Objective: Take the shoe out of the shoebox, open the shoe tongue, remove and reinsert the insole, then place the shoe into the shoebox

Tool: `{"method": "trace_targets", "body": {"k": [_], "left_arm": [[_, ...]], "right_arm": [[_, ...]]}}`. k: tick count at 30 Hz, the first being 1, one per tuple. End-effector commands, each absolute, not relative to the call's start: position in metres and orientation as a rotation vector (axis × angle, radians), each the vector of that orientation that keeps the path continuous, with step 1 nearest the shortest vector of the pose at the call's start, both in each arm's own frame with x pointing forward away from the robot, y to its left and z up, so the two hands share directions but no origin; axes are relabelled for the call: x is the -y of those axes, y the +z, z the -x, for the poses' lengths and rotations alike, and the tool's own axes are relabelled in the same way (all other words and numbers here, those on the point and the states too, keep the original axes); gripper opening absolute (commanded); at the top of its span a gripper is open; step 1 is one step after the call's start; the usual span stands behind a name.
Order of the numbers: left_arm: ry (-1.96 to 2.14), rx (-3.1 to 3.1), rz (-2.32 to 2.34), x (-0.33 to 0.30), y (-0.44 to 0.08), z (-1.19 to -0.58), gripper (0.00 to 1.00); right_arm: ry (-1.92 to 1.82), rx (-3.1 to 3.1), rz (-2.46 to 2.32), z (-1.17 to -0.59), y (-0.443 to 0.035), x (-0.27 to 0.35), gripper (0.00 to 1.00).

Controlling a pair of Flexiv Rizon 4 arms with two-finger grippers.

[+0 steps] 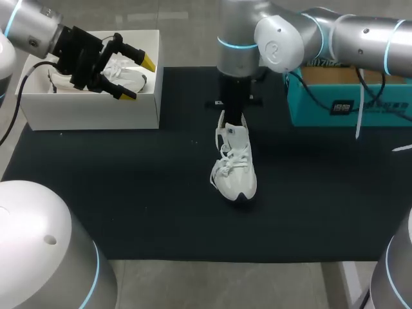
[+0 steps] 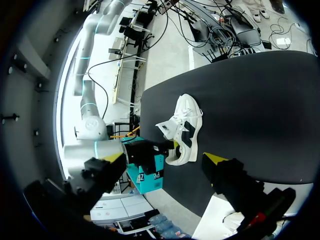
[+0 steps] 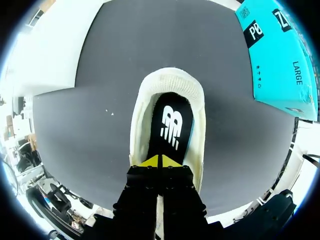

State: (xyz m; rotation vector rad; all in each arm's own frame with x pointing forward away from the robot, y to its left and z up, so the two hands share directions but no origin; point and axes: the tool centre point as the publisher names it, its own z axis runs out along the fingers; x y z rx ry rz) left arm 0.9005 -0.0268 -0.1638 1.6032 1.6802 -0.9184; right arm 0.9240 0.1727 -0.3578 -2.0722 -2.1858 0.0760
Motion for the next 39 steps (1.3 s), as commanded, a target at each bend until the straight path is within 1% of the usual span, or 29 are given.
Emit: {"method": "trace_targets", "body": {"k": [1, 39], "left_arm": [[-0.917, -1.681, -1.606, 0.0267, -0.1636, -0.9007, 1.0], [-0.917, -1.681, -1.606, 0.0267, -0.1636, -0.9007, 1.0]], "right_arm": [[0.073, 2.167, 2.072, -0.9275, -0.35, -0.1668, 0.0], [0.086, 2.116, 2.05, -0.9292, -0.349, -0.1659, 0.0]]}}
